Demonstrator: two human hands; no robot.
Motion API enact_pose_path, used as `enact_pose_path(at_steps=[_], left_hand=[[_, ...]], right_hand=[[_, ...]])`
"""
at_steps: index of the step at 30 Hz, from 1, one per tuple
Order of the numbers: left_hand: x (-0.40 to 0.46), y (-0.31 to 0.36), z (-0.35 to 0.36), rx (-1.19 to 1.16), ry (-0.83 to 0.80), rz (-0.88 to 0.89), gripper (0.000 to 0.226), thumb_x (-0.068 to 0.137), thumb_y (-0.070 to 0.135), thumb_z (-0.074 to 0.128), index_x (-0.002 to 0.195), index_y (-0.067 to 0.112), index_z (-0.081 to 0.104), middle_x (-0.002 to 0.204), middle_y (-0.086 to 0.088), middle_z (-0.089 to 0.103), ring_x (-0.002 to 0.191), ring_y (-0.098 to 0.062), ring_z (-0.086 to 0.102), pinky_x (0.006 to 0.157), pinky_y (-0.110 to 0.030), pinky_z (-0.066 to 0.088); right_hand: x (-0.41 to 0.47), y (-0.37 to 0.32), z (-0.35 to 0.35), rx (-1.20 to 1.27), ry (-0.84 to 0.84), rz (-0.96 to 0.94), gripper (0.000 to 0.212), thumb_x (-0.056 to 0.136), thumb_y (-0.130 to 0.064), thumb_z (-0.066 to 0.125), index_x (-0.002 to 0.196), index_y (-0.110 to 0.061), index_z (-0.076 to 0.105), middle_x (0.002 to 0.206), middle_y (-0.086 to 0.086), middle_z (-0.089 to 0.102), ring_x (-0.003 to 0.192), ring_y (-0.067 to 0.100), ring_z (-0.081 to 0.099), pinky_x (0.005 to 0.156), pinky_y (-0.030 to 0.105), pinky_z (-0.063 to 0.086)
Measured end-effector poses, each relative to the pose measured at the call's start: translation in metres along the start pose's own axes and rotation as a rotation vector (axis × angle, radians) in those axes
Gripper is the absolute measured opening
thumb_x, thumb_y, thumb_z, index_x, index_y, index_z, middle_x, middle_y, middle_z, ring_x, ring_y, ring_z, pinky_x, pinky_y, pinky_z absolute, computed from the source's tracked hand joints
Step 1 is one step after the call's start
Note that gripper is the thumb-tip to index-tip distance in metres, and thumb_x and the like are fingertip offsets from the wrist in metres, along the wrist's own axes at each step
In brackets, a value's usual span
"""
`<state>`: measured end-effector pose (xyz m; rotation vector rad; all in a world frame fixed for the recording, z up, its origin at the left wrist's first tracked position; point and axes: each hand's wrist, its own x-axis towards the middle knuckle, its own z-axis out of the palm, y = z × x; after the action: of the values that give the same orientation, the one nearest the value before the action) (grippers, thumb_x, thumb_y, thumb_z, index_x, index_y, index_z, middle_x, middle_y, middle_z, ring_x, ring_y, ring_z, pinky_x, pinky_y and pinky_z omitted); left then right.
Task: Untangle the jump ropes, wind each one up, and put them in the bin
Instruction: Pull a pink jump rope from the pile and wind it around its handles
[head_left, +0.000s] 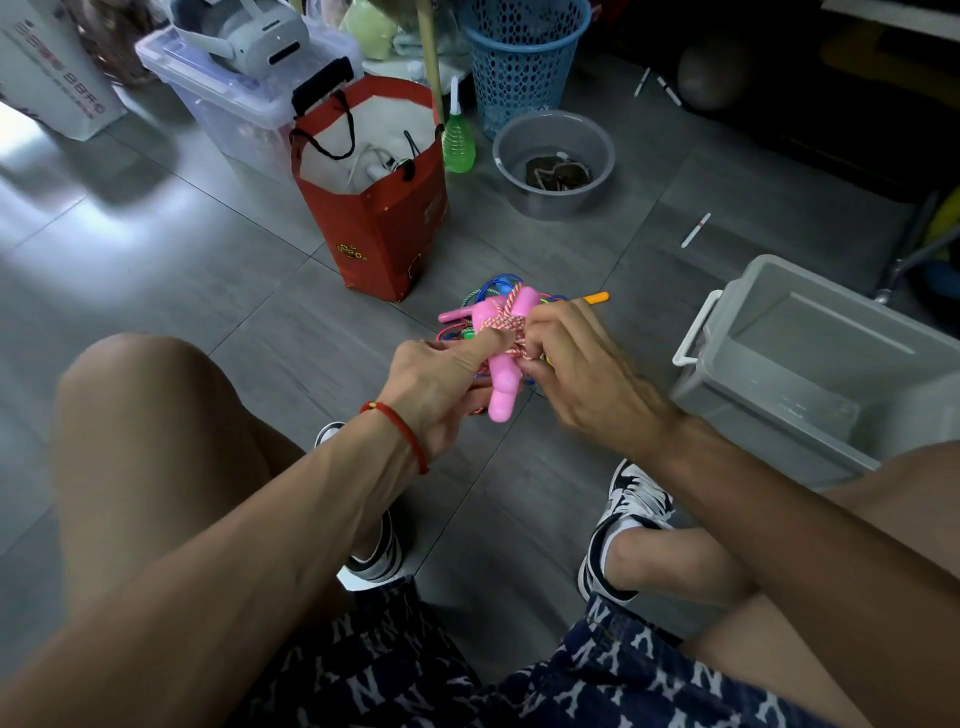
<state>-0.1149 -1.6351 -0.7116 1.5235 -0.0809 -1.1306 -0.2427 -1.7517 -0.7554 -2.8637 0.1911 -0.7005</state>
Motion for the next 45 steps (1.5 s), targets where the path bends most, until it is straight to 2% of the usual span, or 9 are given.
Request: enact_pose_path(at_steps=[3, 7, 11, 15, 22, 26, 37, 42, 45], left_hand=[[-0.001, -0.004, 0.002, -0.012, 0.023, 0.069, 0.024, 0.09, 0.009, 0.071, 0.086, -0.015, 0.069, 0.091, -0.046, 0.063, 0.078, -0.035, 0.065, 0.091, -0.057, 0.053], [0.004, -0.011, 0.006, 0.009, 0.117, 0.182, 0.015, 0.079, 0.003, 0.08, 0.087, 0.003, 0.067, 0.082, -0.018, 0.075, 0.077, -0.032, 0.07, 0.079, -0.061, 0.056], [0.006, -0.011, 0.006, 0.133, 0.162, 0.304, 0.056, 0.06, 0.019, 0.088, 0.108, 0.004, 0.063, 0.096, -0.005, 0.074, 0.074, -0.011, 0.07, 0.059, -0.031, 0.061], [0.006, -0.01, 0.004, 0.192, 0.1, 0.426, 0.046, 0.076, 0.002, 0.084, 0.115, -0.001, 0.06, 0.095, -0.004, 0.071, 0.063, 0.004, 0.064, 0.052, -0.014, 0.05], [0.011, -0.009, 0.001, -0.009, -0.098, 0.298, 0.046, 0.079, 0.001, 0.079, 0.121, -0.005, 0.06, 0.107, -0.018, 0.074, 0.088, -0.025, 0.073, 0.077, -0.035, 0.06], [0.011, -0.016, 0.005, 0.037, -0.223, 0.186, 0.015, 0.091, 0.009, 0.07, 0.09, -0.005, 0.066, 0.077, -0.023, 0.069, 0.079, -0.028, 0.068, 0.078, -0.034, 0.058], [0.011, -0.006, 0.0, -0.076, -0.229, 0.106, 0.015, 0.086, 0.005, 0.071, 0.095, -0.008, 0.071, 0.084, -0.019, 0.073, 0.068, -0.025, 0.07, 0.067, -0.033, 0.06], [0.012, -0.005, 0.005, -0.136, -0.275, 0.144, 0.037, 0.075, 0.017, 0.073, 0.1, -0.01, 0.068, 0.094, -0.026, 0.069, 0.074, -0.027, 0.069, 0.073, -0.035, 0.059], [0.015, -0.008, 0.007, -0.164, -0.254, 0.221, 0.024, 0.084, 0.007, 0.073, 0.104, -0.005, 0.069, 0.095, -0.02, 0.072, 0.076, -0.027, 0.069, 0.078, -0.04, 0.056]], right_hand=[[0.005, -0.006, 0.001, 0.066, 0.088, 0.171, 0.013, 0.097, -0.014, 0.056, 0.09, -0.003, 0.057, 0.096, 0.015, 0.058, 0.088, 0.035, 0.054, 0.084, 0.047, 0.046], [0.004, -0.013, 0.0, 0.177, 0.062, 0.335, 0.012, 0.091, -0.016, 0.058, 0.09, -0.004, 0.057, 0.087, 0.011, 0.061, 0.082, 0.032, 0.057, 0.078, 0.041, 0.042], [0.007, -0.008, -0.006, 0.141, -0.013, 0.31, 0.015, 0.09, -0.021, 0.053, 0.088, -0.006, 0.054, 0.081, 0.01, 0.06, 0.073, 0.032, 0.059, 0.07, 0.035, 0.038], [0.01, -0.006, -0.015, 0.2, 0.051, 0.358, 0.016, 0.082, -0.019, 0.06, 0.085, -0.004, 0.057, 0.073, -0.005, 0.052, 0.063, 0.013, 0.044, 0.06, 0.032, 0.041], [0.005, -0.008, -0.018, 0.533, 0.122, 0.562, 0.017, 0.085, -0.013, 0.069, 0.085, -0.018, 0.053, 0.067, -0.009, 0.055, 0.058, 0.009, 0.052, 0.057, 0.024, 0.044], [0.007, -0.008, -0.025, 0.351, 0.012, 0.429, 0.027, 0.078, -0.037, 0.053, 0.087, -0.012, 0.057, 0.076, -0.004, 0.057, 0.064, 0.015, 0.049, 0.063, 0.038, 0.049], [0.006, -0.005, -0.021, -0.081, 0.108, 0.017, 0.018, 0.089, -0.018, 0.048, 0.076, -0.007, 0.054, 0.07, 0.007, 0.055, 0.063, 0.028, 0.057, 0.067, 0.036, 0.044], [0.003, -0.007, -0.027, 0.434, 0.129, 0.344, 0.011, 0.087, -0.01, 0.066, 0.087, -0.007, 0.055, 0.077, -0.003, 0.051, 0.065, 0.013, 0.043, 0.062, 0.029, 0.043], [0.003, -0.014, -0.027, 0.602, 0.157, 0.463, 0.017, 0.087, -0.004, 0.069, 0.087, -0.013, 0.054, 0.074, -0.004, 0.053, 0.061, 0.014, 0.047, 0.059, 0.024, 0.041]])
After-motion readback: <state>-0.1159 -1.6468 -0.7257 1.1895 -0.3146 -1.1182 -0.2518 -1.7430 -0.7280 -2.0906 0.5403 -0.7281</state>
